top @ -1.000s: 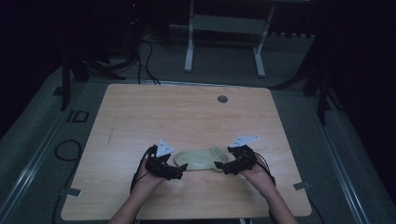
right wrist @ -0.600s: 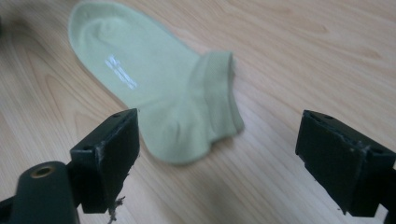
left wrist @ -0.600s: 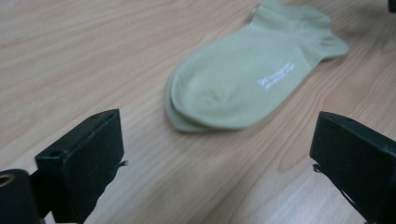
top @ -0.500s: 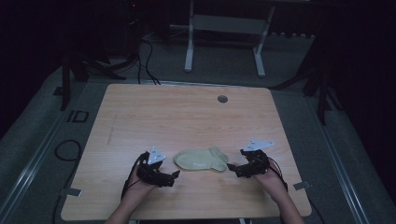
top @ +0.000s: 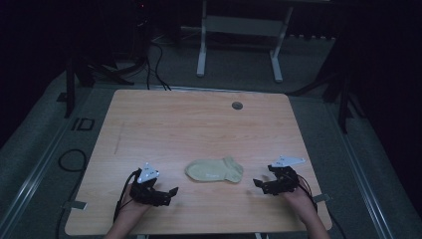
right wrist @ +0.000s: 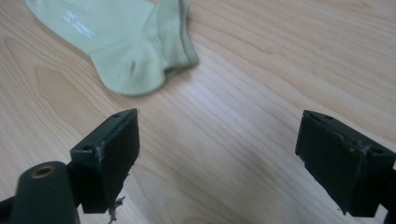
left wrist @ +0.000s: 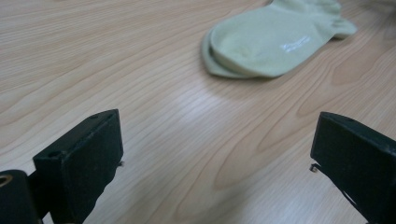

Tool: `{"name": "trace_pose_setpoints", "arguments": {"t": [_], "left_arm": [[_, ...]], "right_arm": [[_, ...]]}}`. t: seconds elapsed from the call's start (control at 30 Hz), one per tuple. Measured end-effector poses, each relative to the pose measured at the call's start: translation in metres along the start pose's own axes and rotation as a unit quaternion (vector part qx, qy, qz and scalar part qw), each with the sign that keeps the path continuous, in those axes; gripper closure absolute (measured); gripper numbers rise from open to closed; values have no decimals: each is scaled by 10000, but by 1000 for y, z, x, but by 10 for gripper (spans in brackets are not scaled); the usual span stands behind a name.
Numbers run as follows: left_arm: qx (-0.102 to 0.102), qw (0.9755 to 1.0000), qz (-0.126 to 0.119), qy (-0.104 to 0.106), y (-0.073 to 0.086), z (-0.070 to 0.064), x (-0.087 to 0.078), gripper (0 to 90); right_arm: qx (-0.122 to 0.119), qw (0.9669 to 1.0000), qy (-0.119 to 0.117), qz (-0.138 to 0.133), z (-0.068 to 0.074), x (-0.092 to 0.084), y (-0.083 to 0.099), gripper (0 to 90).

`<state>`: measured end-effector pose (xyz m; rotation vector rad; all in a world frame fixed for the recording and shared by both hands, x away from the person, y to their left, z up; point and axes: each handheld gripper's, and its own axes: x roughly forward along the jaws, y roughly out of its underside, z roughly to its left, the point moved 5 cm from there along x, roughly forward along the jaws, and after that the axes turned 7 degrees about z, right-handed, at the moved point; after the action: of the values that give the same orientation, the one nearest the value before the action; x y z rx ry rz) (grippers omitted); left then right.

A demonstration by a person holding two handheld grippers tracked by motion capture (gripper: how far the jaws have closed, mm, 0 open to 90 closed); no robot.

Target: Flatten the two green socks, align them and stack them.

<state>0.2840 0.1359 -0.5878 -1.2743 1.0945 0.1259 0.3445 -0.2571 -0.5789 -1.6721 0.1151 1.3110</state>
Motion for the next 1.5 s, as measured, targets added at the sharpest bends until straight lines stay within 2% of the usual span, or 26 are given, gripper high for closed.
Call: {"name": "trace_pose_setpoints", "arguments": {"t": [0.13,0.3,0.37,0.4,0.63,0.73,0.83,1.0,1.1,1.13,1.17,1.23,1.37,1.5], "left_arm": [[-19,9999,11,-160,8,5,-7,25],[-22,9994,59,-329,18,14,-17,26],[-18,9994,29,-336,21,15,-19,25],[-56,9991,34,-413,26,19,-23,25],[-267,9984,0,-492,41,29,-36,25],[-292,9983,-24,-503,45,29,-39,25],[-276,9977,-64,-621,53,33,-44,25],[-372,9965,-36,-746,64,40,-54,25],[-443,9961,-119,-750,70,45,-62,26],[-443,9961,-119,-750,70,45,-62,26],[-534,9952,-87,-811,76,50,-67,26],[-583,9942,-62,-900,80,54,-71,26],[-785,9912,-149,-1054,87,62,-79,26],[-884,9889,-281,-1157,91,63,-85,26]], "right_arm": [[-9,9999,40,119,-4,0,6,136],[32,9999,88,144,-7,-2,12,136],[46,9998,97,139,-8,-3,14,137],[81,9998,110,128,-10,-5,17,136],[263,9995,158,-7,-15,-14,27,136],[324,9993,192,-62,-16,-18,30,136],[405,9988,233,-134,-18,-23,38,136],[496,9982,328,-126,-21,-28,53,133],[566,9967,551,-172,-24,-34,62,125],[566,9967,551,-172,-24,-34,62,125],[605,9964,554,-213,-25,-36,64,125],[753,9945,667,-286,-29,-45,73,125],[978,9917,772,-313,-33,-53,82,125],[1217,9878,884,-412,-36,-59,89,126]]}}
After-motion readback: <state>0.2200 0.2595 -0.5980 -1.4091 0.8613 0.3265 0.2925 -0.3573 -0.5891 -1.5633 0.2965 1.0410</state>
